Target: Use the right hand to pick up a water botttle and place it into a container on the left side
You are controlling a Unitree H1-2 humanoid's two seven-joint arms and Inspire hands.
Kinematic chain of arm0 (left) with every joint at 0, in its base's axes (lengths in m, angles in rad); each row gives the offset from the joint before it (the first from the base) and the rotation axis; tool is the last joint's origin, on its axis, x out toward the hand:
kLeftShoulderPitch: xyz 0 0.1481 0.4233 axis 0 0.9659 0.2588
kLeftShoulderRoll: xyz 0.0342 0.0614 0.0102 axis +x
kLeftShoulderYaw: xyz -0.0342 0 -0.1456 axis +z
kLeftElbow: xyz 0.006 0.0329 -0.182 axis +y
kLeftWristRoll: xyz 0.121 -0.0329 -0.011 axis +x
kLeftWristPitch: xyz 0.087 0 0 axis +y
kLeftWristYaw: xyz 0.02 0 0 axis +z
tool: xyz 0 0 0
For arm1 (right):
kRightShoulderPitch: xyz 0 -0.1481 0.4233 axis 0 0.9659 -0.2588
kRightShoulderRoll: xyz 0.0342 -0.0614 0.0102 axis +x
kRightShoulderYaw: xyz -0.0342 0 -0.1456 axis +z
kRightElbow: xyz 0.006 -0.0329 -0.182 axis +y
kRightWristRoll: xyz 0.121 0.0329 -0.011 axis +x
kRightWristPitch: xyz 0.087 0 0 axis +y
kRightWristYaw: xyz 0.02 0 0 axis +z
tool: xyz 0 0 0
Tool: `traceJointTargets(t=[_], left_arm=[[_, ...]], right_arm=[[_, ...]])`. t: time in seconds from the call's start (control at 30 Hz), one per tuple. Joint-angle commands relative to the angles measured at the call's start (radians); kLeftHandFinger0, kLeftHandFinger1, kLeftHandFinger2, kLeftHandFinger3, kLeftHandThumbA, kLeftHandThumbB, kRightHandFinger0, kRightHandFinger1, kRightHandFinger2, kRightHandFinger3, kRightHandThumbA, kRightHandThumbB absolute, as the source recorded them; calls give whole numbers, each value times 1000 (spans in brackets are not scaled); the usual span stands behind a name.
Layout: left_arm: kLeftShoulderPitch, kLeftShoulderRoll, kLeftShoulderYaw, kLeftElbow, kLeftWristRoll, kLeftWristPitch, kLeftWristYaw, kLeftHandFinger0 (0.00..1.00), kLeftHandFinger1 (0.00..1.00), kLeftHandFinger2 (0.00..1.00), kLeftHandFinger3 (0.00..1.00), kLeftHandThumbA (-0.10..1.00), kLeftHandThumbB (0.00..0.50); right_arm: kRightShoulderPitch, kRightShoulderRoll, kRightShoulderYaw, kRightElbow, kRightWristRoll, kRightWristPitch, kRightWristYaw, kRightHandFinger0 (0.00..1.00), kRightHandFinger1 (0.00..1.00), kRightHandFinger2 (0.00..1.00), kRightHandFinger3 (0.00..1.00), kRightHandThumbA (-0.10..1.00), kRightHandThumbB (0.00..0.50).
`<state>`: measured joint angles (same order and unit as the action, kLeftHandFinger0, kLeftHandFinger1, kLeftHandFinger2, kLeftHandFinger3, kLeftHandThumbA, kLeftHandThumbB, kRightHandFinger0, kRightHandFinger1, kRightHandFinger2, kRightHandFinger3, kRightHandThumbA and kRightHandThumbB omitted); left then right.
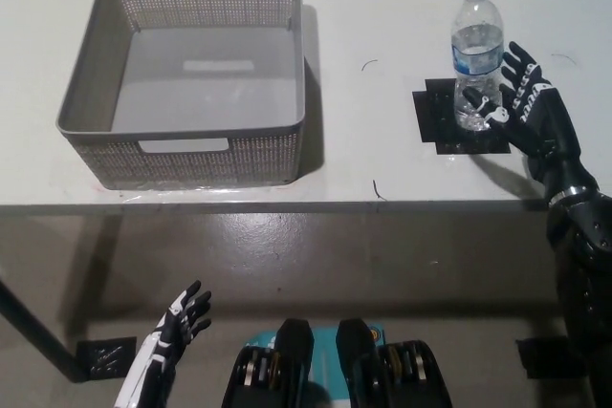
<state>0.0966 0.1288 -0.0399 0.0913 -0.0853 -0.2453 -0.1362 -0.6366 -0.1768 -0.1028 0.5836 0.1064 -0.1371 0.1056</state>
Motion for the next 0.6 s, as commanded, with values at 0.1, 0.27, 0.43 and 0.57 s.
traceJointTargets(t=[0.1, 0.27, 0.43, 0.57], left_arm=[[-2, -3, 5, -7, -20, -53, -16, 1000, 1000, 1000, 1000, 1000, 189], [-4, -3, 6, -1, -26, -64, -19, 1000, 1000, 1000, 1000, 1000, 184], [1, -4, 6, -7, -35, -55, -22, 1000, 1000, 1000, 1000, 1000, 176], [1, -6, 7, -4, -41, -54, -22, 1000, 1000, 1000, 1000, 1000, 185]], right_arm=[[-89, -15, 9, 14, 15, 18, 32, 1000, 1000, 1000, 1000, 1000, 500], [-91, -9, 6, 9, 20, 5, 40, 1000, 1000, 1000, 1000, 1000, 500], [-78, -13, 5, -3, 15, 20, 37, 1000, 1000, 1000, 1000, 1000, 500], [-86, -18, 2, 16, 10, 24, 30, 1000, 1000, 1000, 1000, 1000, 500]])
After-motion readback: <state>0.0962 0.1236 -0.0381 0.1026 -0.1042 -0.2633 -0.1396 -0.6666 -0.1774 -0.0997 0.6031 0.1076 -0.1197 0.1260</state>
